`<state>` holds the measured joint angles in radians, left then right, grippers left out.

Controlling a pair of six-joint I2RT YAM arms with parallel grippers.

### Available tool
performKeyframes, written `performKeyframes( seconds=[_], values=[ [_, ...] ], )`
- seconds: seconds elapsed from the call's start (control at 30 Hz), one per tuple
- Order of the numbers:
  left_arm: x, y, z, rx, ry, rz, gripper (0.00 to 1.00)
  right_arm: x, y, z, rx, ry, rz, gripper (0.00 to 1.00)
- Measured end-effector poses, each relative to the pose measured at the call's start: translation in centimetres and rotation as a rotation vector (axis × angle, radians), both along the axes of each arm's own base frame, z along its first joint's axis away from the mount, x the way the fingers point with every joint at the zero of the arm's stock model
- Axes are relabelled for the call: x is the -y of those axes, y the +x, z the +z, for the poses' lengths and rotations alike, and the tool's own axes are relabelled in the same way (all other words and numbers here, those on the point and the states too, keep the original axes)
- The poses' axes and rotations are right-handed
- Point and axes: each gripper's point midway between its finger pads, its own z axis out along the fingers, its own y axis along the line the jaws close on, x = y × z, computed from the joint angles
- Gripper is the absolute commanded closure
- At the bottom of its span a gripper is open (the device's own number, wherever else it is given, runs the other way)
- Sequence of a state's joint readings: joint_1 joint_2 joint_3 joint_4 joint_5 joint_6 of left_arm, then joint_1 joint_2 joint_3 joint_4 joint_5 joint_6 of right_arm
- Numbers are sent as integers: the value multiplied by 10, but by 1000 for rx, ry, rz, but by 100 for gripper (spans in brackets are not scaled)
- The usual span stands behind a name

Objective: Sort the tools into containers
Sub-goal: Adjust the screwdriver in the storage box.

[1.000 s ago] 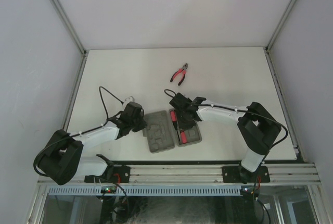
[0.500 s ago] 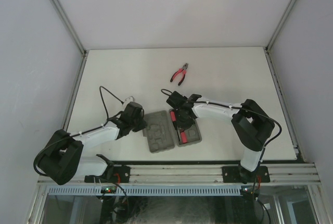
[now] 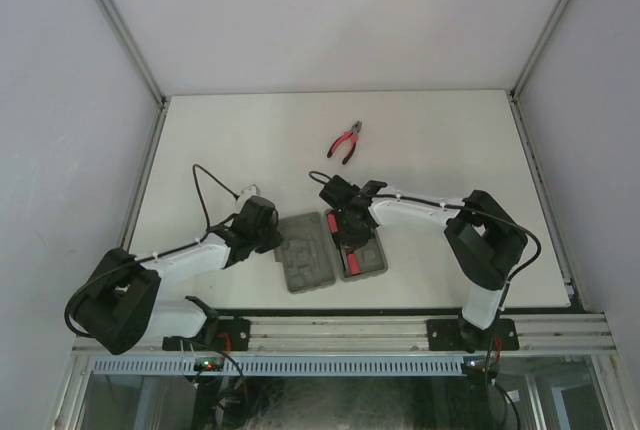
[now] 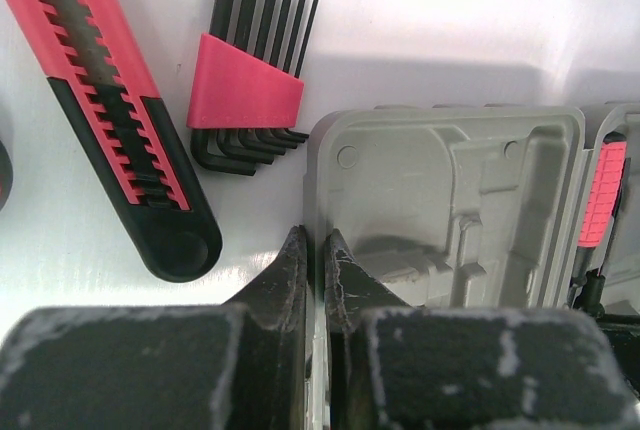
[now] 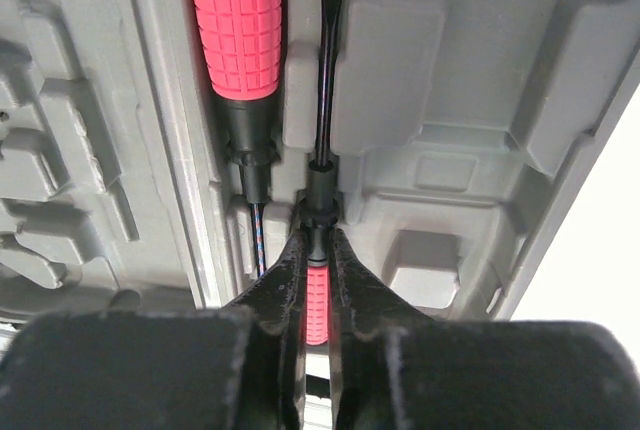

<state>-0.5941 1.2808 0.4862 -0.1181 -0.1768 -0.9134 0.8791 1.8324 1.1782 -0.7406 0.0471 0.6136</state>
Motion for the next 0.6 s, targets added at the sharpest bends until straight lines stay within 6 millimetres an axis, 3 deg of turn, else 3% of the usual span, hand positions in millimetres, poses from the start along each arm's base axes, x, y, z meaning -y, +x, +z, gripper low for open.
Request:
performKeyframes(
  seconds=[0.1,0.4,0.6],
  values=[
    [0,0,0,2,2,0,100,-1,1,4,28,28,-2,77],
    [5,1,0,6,-9,-13,100,3,3,16,91,73,-8,66],
    [8,1,0,8,-12,-27,100,0,11,60,208,159,-14,64]
  ],
)
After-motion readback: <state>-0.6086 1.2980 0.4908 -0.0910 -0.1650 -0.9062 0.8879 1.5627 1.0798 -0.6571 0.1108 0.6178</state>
